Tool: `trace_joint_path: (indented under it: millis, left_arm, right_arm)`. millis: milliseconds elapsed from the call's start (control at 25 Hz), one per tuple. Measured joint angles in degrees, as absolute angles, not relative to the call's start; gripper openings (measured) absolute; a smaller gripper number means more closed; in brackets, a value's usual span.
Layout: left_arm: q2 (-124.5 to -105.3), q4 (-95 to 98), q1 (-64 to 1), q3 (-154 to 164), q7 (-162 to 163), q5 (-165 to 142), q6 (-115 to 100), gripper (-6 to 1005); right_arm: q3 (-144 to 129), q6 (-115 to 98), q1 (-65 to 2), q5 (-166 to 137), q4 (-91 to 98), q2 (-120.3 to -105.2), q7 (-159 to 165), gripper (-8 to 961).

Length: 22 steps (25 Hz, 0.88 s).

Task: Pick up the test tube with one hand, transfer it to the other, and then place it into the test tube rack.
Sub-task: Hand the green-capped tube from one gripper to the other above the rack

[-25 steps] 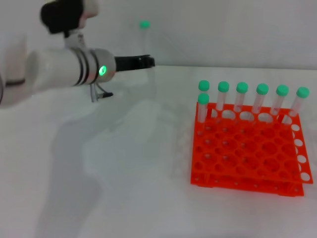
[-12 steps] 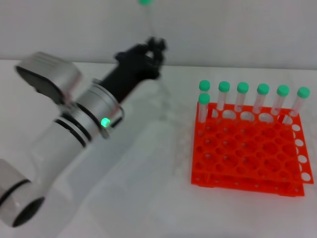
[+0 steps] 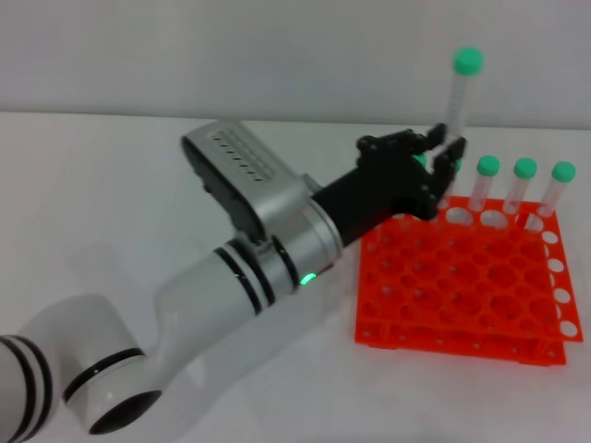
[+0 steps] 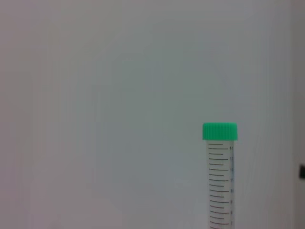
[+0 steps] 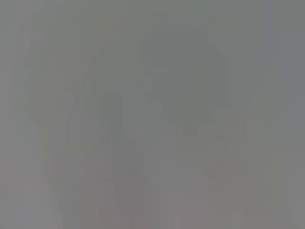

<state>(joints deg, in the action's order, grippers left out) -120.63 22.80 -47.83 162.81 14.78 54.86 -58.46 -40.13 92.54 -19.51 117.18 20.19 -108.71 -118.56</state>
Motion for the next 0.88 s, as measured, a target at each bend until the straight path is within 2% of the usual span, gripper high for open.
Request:
trace_joint_path:
  millis: [80,160,880]
  left_arm:
    - [-120.69,23.84,-48.58,162.81,14.62,52.92,-57.05,244]
    - [-120.73,24.65,-49.42,162.79,14.53,51.17,-55.81,247]
    - [-120.76,26.32,-51.01,162.77,11.96,48.03,-53.17,269]
  right_arm:
    - [-40.48,96.63,-20.24,112.25,22.58,-108.06,-116.64,817]
    - [-41.17,97.84,-20.66,107.7,26.12,-108.16,-114.61,816]
    - [-44.87,95.66,-27.15,100.62,30.79,-112.33,-112.97,810]
